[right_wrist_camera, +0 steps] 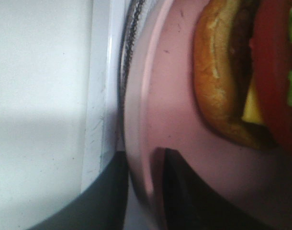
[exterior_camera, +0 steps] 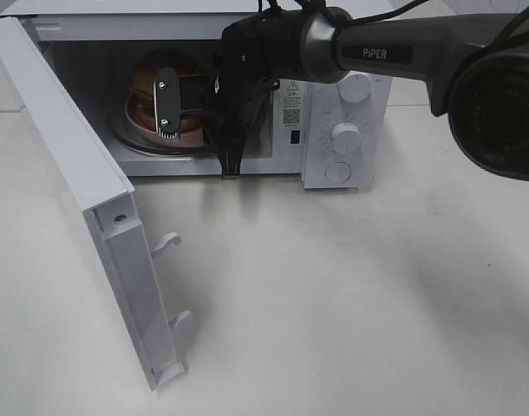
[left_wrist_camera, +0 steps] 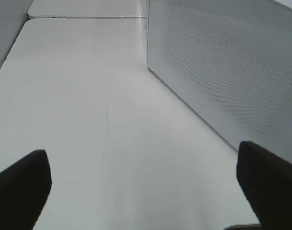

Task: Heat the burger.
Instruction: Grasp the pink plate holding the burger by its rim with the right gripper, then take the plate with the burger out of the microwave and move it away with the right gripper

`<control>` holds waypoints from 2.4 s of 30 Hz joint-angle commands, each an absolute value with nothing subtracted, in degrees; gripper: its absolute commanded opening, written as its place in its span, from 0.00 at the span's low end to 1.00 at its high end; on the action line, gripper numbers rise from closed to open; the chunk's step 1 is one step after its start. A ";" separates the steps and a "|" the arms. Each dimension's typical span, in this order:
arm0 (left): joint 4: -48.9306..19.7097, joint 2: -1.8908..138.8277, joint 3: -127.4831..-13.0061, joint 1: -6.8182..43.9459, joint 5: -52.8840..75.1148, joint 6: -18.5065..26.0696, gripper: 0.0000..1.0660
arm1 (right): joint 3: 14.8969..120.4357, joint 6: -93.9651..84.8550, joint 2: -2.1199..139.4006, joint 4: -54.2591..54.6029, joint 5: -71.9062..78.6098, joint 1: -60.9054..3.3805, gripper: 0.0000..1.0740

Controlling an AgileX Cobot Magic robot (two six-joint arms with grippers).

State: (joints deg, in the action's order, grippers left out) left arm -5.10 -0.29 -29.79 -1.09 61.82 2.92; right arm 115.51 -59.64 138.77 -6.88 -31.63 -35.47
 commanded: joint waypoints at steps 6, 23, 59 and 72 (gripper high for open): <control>-4.98 -1.38 -29.56 -1.15 61.25 2.58 0.92 | 115.79 -64.00 138.77 -5.44 -31.40 -35.47 0.00; -4.98 -1.38 -29.56 -1.15 61.25 2.58 0.92 | 114.71 -70.19 137.62 -5.21 -34.09 -36.84 0.00; -4.98 -1.38 -29.56 -1.15 61.25 2.58 0.92 | 84.22 -83.88 116.77 -3.61 -15.53 -36.84 0.00; -4.98 -1.38 -29.56 -1.15 61.25 2.58 0.92 | 73.80 -88.12 109.78 -0.29 -13.24 -37.13 0.00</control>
State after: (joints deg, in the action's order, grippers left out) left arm -5.10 -0.29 -29.79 -1.09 61.82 2.92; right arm 73.74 -88.64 111.44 -0.97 -15.93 -37.59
